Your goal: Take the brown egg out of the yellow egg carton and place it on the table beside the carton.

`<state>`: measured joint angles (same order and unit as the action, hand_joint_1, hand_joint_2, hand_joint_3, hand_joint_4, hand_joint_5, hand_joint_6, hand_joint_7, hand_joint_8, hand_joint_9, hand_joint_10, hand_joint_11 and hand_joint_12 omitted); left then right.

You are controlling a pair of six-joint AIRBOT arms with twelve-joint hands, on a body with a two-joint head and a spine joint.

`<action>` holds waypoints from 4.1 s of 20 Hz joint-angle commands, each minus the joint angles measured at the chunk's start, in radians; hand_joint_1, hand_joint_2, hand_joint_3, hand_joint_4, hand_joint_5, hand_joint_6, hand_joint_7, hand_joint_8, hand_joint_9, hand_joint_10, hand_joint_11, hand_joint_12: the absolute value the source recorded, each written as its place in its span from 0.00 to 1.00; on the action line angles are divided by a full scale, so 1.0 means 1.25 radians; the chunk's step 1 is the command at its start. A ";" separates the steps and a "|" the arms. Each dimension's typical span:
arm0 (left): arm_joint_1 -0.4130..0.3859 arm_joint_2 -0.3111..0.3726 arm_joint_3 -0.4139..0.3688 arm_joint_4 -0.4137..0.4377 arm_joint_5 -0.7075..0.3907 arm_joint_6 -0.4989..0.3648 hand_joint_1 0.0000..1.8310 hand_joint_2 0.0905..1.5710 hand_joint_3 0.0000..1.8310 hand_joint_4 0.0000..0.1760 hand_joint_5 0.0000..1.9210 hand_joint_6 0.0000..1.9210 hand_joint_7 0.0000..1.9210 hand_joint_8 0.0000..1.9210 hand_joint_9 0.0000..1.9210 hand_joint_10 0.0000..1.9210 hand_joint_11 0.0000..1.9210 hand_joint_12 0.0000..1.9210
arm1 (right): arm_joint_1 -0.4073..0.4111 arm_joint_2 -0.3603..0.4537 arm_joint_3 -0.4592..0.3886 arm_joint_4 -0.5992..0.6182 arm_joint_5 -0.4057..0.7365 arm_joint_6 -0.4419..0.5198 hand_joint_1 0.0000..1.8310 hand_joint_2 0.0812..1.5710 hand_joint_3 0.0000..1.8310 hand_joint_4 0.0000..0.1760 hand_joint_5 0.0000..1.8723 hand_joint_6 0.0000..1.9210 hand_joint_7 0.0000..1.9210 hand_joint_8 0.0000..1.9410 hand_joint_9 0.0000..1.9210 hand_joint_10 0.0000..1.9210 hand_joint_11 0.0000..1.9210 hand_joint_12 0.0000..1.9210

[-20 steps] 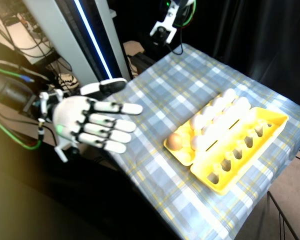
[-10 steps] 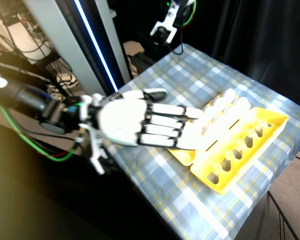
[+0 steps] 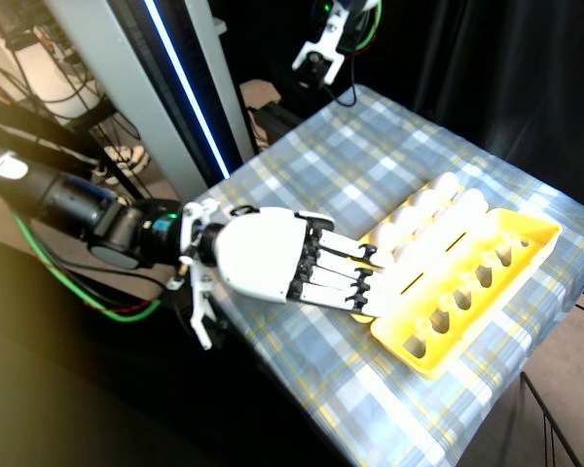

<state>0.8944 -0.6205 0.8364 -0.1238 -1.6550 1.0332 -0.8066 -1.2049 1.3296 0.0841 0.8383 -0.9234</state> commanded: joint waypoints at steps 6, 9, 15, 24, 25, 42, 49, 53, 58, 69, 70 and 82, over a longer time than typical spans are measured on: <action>-0.014 -0.008 -0.006 0.028 -0.065 -0.007 0.38 1.00 0.07 0.00 0.21 0.00 0.31 0.01 0.34 0.47 0.20 0.71 | 0.014 -0.026 0.036 0.004 0.049 0.002 0.19 0.72 0.00 0.15 0.32 0.01 0.32 0.00 0.26 0.00 0.11 0.04; -0.014 -0.008 -0.006 0.028 -0.065 -0.007 0.38 1.00 0.10 0.00 0.20 0.00 0.25 0.00 0.26 0.41 0.17 0.72 | 0.014 -0.033 0.043 0.009 0.044 0.002 0.28 0.72 0.00 0.13 0.33 0.01 0.32 0.00 0.25 0.00 0.10 0.04; -0.014 -0.007 -0.006 0.028 -0.065 -0.007 0.35 1.00 0.08 0.00 0.19 0.00 0.22 0.00 0.29 0.36 0.24 0.70 | 0.012 -0.038 0.044 0.016 0.044 0.002 0.42 0.72 0.00 0.00 0.35 0.00 0.47 0.01 0.40 0.00 0.17 0.07; -0.014 -0.007 -0.006 0.028 -0.065 -0.007 0.39 1.00 0.05 0.00 0.21 0.00 0.24 0.00 0.34 0.34 0.26 0.65 | 0.012 -0.029 0.035 0.016 0.053 0.002 0.54 0.74 0.00 0.62 0.45 0.62 0.47 0.00 0.40 0.00 0.15 0.07; -0.014 -0.007 -0.006 0.028 -0.065 -0.007 0.39 1.00 0.06 0.00 0.20 0.00 0.21 0.00 0.33 0.32 0.24 0.66 | 0.012 -0.025 0.032 0.016 0.058 0.002 0.54 0.74 0.00 0.51 0.45 0.62 0.48 0.00 0.40 0.00 0.16 0.07; -0.013 -0.006 -0.006 0.028 -0.065 -0.007 0.49 1.00 0.04 0.00 0.24 0.01 0.19 0.00 0.34 0.34 0.20 0.64 | 0.006 0.094 -0.120 -0.012 0.225 0.002 0.72 0.70 0.00 0.00 0.40 0.24 0.52 0.52 0.56 0.00 0.37 0.39; -0.013 -0.007 -0.007 0.028 -0.065 -0.007 0.54 1.00 0.10 0.00 0.28 0.00 0.16 0.00 0.39 0.41 0.23 0.66 | -0.060 0.088 -0.186 -0.038 0.303 0.002 0.73 0.66 0.00 0.00 0.44 0.00 0.56 0.41 0.43 0.00 0.12 0.02; -0.014 -0.007 -0.007 0.028 -0.065 -0.007 0.51 1.00 0.09 0.00 0.24 0.00 0.16 0.00 0.34 0.43 0.21 0.70 | -0.085 0.046 -0.177 -0.038 0.279 0.004 0.73 0.69 0.00 0.00 0.44 0.00 0.51 0.51 0.40 0.00 0.12 0.01; -0.014 -0.007 -0.007 0.028 -0.065 -0.007 0.53 1.00 0.11 0.00 0.25 0.00 0.15 0.00 0.37 0.24 0.30 0.61 | -0.091 0.013 -0.155 -0.039 0.231 0.004 0.73 0.69 0.00 0.00 0.40 0.07 0.50 0.53 0.39 0.00 0.10 0.02; -0.014 -0.007 -0.007 0.028 -0.065 -0.007 0.53 1.00 0.09 0.00 0.27 0.00 0.19 0.01 0.41 0.30 0.34 0.58 | -0.091 0.025 -0.153 -0.003 0.250 0.004 0.31 0.61 0.00 0.06 0.18 0.00 0.21 0.00 0.16 0.00 0.07 0.00; -0.014 -0.007 -0.007 0.028 -0.065 -0.007 0.54 1.00 0.10 0.00 0.28 0.01 0.20 0.00 0.38 0.29 0.31 0.60 | -0.093 0.035 -0.156 0.007 0.264 0.004 0.29 0.60 0.00 0.13 0.16 0.00 0.19 0.00 0.14 0.00 0.06 0.00; -0.014 -0.007 -0.007 0.028 -0.065 -0.007 0.53 1.00 0.07 0.00 0.28 0.00 0.17 0.00 0.36 0.23 0.34 0.59 | -0.307 0.180 -0.287 0.186 0.606 0.003 0.00 0.54 0.00 0.80 0.02 0.00 0.00 0.00 0.00 0.00 0.00 0.00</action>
<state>0.8944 -0.6205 0.8364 -0.1230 -1.6547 1.0325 -1.2316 -0.9806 0.9543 0.3492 1.4715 -0.9203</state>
